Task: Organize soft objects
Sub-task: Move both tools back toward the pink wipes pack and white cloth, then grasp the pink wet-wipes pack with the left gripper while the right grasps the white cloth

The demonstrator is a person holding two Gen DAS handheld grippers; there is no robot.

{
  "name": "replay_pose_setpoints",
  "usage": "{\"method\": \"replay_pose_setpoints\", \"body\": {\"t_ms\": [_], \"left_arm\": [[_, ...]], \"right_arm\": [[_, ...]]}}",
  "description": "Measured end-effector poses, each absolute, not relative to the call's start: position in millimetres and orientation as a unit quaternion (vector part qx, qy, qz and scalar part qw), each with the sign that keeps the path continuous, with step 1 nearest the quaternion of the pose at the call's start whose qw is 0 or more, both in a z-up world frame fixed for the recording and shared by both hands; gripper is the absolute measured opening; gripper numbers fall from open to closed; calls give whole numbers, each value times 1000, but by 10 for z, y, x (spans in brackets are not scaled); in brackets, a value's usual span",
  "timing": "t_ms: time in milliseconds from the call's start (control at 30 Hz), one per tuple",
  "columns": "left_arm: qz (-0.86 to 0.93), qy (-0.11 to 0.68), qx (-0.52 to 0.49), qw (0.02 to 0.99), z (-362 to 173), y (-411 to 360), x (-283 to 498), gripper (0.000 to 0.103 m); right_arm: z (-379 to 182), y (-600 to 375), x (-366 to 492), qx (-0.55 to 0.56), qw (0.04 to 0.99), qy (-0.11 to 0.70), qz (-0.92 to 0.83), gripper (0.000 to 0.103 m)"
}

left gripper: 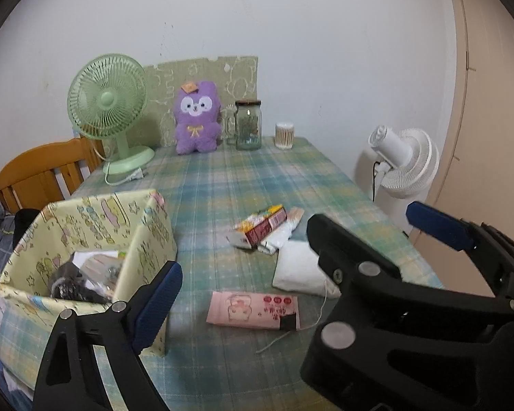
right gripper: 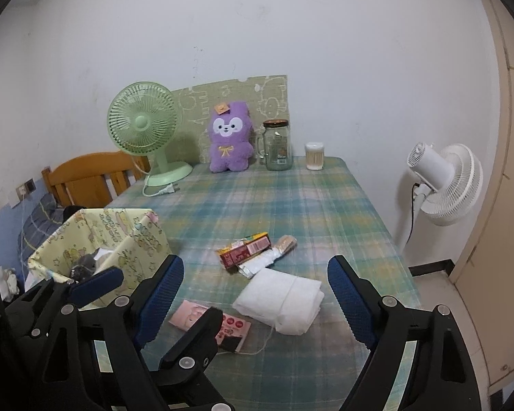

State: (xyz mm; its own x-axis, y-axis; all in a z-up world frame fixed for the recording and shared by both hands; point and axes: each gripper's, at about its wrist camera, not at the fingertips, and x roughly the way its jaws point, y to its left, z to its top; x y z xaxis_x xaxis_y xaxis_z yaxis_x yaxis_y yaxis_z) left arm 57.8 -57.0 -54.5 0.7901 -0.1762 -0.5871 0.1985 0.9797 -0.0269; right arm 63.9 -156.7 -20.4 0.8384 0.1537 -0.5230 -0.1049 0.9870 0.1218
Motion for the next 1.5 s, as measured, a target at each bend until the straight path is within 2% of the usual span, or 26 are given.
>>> {"method": "replay_pose_setpoints", "body": {"t_ms": [833,1500], "left_arm": [[-97,396,8,913,-1193,-617,768,92],[-101,430,14,897,-1356,-743,1111,92]], "right_arm": [[-862,-1606,852,54,929,360,71,87],[-1089,-1739,1219,66,912,401,67,87]]}}
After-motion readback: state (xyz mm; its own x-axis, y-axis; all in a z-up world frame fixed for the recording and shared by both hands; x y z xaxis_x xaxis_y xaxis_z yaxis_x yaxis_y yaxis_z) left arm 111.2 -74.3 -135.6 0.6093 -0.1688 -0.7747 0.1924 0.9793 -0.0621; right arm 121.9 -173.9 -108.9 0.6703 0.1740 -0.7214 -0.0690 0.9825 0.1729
